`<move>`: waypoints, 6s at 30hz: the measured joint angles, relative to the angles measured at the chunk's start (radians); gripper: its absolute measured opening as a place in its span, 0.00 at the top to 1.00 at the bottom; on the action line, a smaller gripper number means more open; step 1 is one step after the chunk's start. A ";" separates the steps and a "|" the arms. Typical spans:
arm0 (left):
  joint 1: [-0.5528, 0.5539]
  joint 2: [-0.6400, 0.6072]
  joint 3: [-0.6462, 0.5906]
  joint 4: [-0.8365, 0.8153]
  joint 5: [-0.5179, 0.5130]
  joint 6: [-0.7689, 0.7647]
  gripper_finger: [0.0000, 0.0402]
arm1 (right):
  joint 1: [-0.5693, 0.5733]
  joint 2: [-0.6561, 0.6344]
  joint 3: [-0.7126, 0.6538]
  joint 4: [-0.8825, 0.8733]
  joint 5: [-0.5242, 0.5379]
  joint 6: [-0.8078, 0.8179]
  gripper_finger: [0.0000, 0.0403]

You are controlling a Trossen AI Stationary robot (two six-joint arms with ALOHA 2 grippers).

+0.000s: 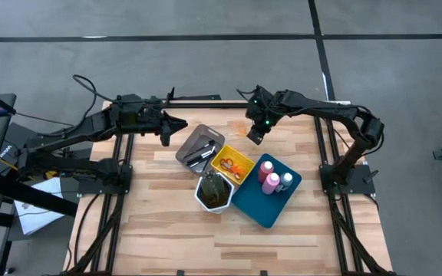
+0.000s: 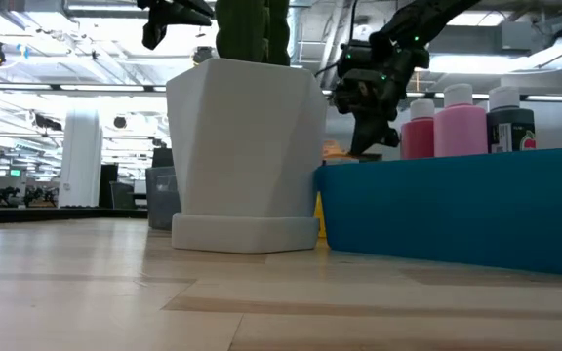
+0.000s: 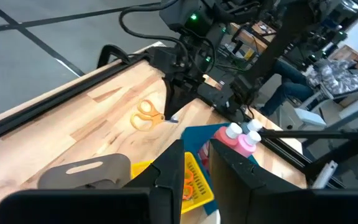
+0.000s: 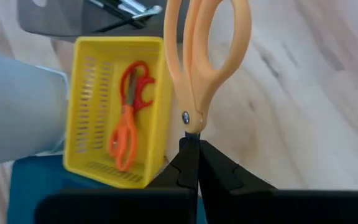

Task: Pick & Place Paint Supplies
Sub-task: Put the yellow scissors into the yellow bin, then return to Home Position

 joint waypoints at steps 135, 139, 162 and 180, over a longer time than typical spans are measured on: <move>-0.124 0.000 0.000 -0.127 0.030 0.056 0.83 | 0.307 0.090 -0.005 0.170 0.235 0.214 0.70; -0.124 0.000 0.000 -0.128 0.030 0.079 0.83 | 0.273 0.053 -0.005 0.149 0.242 0.186 0.79; -0.124 -0.026 0.000 -0.217 -0.046 0.161 0.83 | -0.263 -0.609 -0.627 0.552 0.089 0.239 1.00; -0.124 -0.025 0.000 -0.215 -0.133 0.118 0.83 | -0.103 -1.045 -1.174 1.118 0.218 0.437 1.00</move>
